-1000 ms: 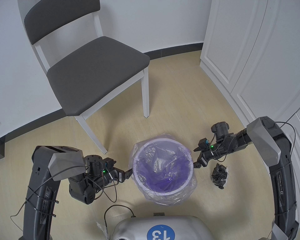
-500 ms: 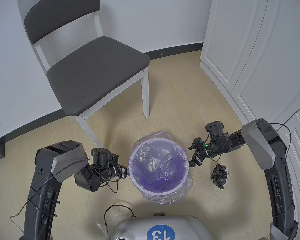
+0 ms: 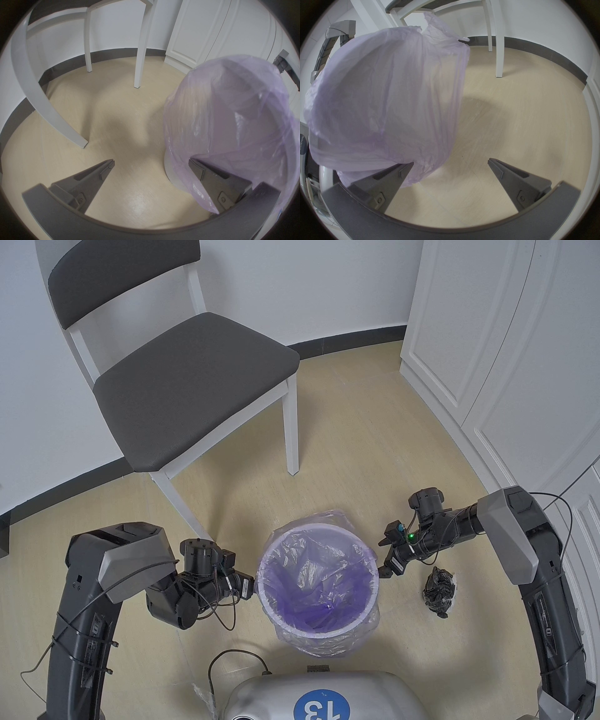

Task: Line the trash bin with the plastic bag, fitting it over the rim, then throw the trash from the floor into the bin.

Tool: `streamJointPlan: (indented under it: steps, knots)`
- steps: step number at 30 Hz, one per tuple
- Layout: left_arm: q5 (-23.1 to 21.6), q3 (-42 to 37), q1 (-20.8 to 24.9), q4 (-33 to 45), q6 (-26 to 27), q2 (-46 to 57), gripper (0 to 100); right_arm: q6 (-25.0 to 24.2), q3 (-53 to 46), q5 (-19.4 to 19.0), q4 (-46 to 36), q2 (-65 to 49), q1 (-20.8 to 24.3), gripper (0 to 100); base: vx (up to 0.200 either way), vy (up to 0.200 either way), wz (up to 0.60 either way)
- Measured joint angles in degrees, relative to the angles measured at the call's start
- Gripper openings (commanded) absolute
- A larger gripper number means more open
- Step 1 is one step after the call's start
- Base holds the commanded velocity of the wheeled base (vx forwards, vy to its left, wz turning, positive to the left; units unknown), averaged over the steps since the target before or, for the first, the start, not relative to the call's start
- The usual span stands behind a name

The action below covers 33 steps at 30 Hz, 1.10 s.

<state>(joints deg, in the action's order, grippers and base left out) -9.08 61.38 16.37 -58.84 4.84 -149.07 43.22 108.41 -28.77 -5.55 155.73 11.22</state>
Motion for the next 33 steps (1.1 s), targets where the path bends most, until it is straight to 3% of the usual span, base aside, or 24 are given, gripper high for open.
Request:
streamJointPlan:
  steps: [7, 12, 20, 23, 28, 33]
  knots:
    - [0.6, -8.4, -1.0, -4.6, 0.0, 3.6, 100, 1.1, -5.5, -0.6, 0.3, -5.6, -2.2, 100, 0.0, 0.0, 0.0]
    - [1.2, -15.4, -1.8, -13.5, -0.4, 5.7, 100, 1.1, -11.9, -3.5, 2.8, -12.0, -3.8, 100, 0.0, 0.0, 0.0]
    - [2.0, -23.0, -2.8, -20.9, -0.6, 8.3, 100, 0.1, -25.0, -4.4, 17.9, -21.0, -3.1, 100, 0.0, 0.0, 0.0]
    - [2.1, -25.7, -3.6, -24.7, -0.7, 9.3, 100, -0.4, -30.8, -3.1, 26.1, -23.7, -1.1, 100, 0.0, 0.0, 0.0]
    - [2.3, -30.8, -6.5, -28.7, -1.3, 12.0, 100, -1.7, -40.7, 2.3, 39.4, -27.0, 4.3, 100, 0.0, 0.0, 0.0]
    - [2.4, -37.1, -10.0, -30.1, -2.2, 18.6, 100, -3.6, -48.3, 7.1, 48.0, -29.4, 10.4, 100, 0.0, 0.0, 0.0]
